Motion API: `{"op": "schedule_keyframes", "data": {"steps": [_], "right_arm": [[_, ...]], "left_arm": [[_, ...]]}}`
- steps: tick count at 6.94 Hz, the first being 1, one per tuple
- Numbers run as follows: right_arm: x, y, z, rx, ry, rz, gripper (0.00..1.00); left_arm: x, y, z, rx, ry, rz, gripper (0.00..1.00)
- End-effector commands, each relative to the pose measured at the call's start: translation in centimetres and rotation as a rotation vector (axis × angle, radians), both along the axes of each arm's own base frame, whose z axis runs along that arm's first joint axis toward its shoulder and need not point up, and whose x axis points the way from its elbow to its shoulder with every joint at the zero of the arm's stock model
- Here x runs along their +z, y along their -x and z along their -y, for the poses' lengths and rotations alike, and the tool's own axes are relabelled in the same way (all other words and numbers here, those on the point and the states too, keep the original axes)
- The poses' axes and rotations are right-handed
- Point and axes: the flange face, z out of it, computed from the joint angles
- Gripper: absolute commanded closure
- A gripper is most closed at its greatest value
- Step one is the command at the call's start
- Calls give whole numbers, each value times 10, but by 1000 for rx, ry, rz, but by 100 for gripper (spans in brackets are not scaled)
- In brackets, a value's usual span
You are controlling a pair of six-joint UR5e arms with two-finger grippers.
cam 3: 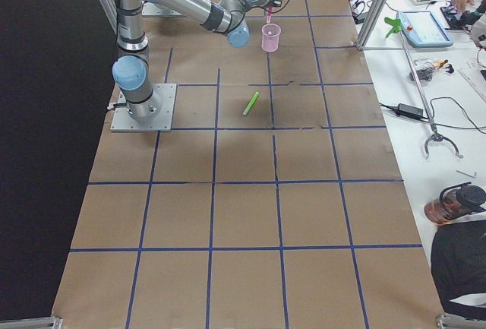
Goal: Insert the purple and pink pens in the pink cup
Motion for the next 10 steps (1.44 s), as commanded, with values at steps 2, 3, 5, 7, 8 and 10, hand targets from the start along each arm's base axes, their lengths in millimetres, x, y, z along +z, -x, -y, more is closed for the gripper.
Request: {"op": "schedule_keyframes", "data": {"steps": [2, 3, 5, 7, 8, 10], "right_arm": [[-42, -2, 5, -18, -46, -8, 98], [-51, -1, -2, -20, -67, -15, 96], [-56, 5, -3, -33, -83, -13, 1], [-32, 4, 10, -70, -61, -4, 0], [-1, 0, 33, -110, -67, 23, 0], [61, 2, 82, -155, -189, -44, 0]], "left_arm": [[6, -41, -5, 0, -5, 2, 2], [0, -40, -6, 1, -13, -6, 2], [6, -40, -13, 0, -1, -7, 2], [12, -43, -14, 5, 13, -5, 2], [11, -45, -14, 8, 12, -6, 2], [11, -46, -14, 11, 12, -6, 2]]}}
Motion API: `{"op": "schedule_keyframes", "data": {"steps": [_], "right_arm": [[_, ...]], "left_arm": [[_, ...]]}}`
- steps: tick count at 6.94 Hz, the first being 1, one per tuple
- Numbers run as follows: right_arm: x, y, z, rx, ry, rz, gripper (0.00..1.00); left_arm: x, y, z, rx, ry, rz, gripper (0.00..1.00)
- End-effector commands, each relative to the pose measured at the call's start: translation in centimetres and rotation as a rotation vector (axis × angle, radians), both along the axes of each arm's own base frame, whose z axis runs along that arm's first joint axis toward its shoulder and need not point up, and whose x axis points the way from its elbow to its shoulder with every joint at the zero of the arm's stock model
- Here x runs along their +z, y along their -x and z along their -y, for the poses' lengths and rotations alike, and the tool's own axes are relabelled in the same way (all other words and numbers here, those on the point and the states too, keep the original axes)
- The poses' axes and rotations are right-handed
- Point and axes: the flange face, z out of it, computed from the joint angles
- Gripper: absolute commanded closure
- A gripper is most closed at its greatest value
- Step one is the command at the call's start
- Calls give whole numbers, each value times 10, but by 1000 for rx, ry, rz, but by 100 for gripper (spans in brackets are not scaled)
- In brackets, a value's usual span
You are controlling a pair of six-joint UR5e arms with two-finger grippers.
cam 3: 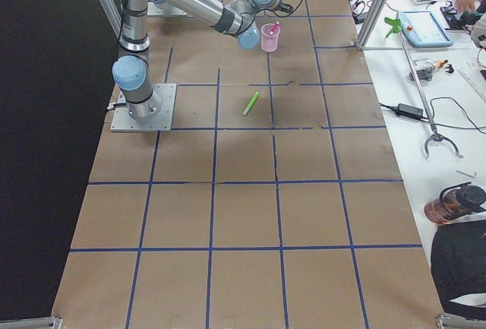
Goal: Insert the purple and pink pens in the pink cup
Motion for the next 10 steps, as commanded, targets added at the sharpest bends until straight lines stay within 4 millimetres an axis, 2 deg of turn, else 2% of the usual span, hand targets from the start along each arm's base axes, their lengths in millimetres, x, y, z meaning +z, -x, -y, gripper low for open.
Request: {"op": "schedule_keyframes", "data": {"steps": [1, 2, 3, 4, 5, 6, 7, 8, 9, 10], "right_arm": [[56, 7, 39, -77, -156, -125, 0], [72, 16, 45, -180, -263, -201, 0], [82, 35, 40, -301, -364, -342, 0], [90, 50, 26, -372, -444, -430, 0], [103, 78, 11, -492, -535, -491, 0], [109, 116, 2, -654, -657, -527, 0], [123, 144, -21, -771, -787, -533, 0], [144, 160, -48, -877, -864, -520, 0], [158, 160, -73, -917, -887, -513, 0], [155, 157, -101, -949, -903, -507, 0]], "left_arm": [[0, -2, 0, 4, 0, -2, 2], [0, -2, 0, 4, 0, -2, 2], [0, -1, 0, 3, 0, -2, 2], [0, -2, 0, 6, 0, -2, 2], [0, 1, 0, 1, 0, -2, 2], [1, -1, 0, 4, 2, -2, 2], [1, 0, -1, 3, 2, -2, 2], [1, 0, -1, 3, 2, -2, 2], [1, 0, -1, 3, 2, -3, 2], [2, 1, -1, 1, 3, -2, 2]]}}
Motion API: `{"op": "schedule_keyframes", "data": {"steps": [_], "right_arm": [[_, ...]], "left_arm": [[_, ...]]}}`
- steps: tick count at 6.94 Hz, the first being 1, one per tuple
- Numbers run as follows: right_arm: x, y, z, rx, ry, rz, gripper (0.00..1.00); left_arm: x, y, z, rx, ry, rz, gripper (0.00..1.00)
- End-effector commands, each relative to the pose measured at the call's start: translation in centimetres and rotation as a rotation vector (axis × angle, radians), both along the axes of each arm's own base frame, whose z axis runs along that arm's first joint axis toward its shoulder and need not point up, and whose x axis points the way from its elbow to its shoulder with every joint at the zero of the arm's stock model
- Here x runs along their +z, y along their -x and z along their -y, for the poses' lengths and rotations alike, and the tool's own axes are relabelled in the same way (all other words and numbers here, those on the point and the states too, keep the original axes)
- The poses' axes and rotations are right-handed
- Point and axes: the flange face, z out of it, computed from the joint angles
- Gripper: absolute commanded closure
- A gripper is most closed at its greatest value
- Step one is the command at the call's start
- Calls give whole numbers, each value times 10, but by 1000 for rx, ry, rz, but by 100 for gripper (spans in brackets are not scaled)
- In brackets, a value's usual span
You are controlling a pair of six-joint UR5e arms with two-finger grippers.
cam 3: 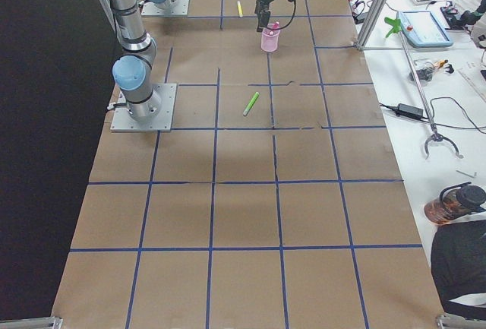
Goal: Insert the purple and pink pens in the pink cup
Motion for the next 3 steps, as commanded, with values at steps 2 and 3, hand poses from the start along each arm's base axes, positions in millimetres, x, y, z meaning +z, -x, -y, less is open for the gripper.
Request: {"op": "schedule_keyframes", "data": {"steps": [2, 3], "right_arm": [[-6, 2, -52, -65, 69, -43, 0], [-1, 6, -49, -70, 81, -83, 0]], "left_arm": [[-1, 0, 1, 2, -2, -15, 2], [0, -1, 1, 2, 0, -15, 2]]}}
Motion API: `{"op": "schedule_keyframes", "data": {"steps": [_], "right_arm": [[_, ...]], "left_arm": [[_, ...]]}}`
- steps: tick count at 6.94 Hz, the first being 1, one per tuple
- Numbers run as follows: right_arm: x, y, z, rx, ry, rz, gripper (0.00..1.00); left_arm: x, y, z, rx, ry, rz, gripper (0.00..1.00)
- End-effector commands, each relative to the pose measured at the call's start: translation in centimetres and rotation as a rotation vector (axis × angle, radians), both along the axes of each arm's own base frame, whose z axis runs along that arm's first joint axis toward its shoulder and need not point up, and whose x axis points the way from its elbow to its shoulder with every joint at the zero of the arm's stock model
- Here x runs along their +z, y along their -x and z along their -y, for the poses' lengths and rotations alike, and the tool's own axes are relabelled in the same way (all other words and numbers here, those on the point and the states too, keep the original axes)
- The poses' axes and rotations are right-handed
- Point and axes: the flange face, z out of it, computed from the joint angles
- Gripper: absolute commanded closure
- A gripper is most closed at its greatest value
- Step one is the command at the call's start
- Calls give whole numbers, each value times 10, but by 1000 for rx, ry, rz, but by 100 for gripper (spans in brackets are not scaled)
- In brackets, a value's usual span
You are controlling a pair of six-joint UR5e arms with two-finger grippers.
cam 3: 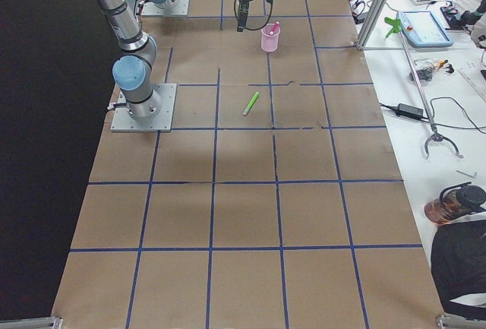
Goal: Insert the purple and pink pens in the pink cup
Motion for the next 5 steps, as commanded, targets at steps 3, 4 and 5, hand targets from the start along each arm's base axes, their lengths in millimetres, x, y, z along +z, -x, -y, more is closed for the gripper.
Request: {"op": "schedule_keyframes", "data": {"steps": [3, 4, 5], "right_arm": [[14, 4, 18, -7, 43, -48, 0], [12, 3, 22, -3, 40, -45, 0], [11, 1, 26, -3, 38, -28, 0]], "left_arm": [[0, 2, -1, -6, 1, -4, 2], [0, 3, -1, -6, 1, -4, 2], [0, 5, -1, -9, 1, -6, 2]]}}
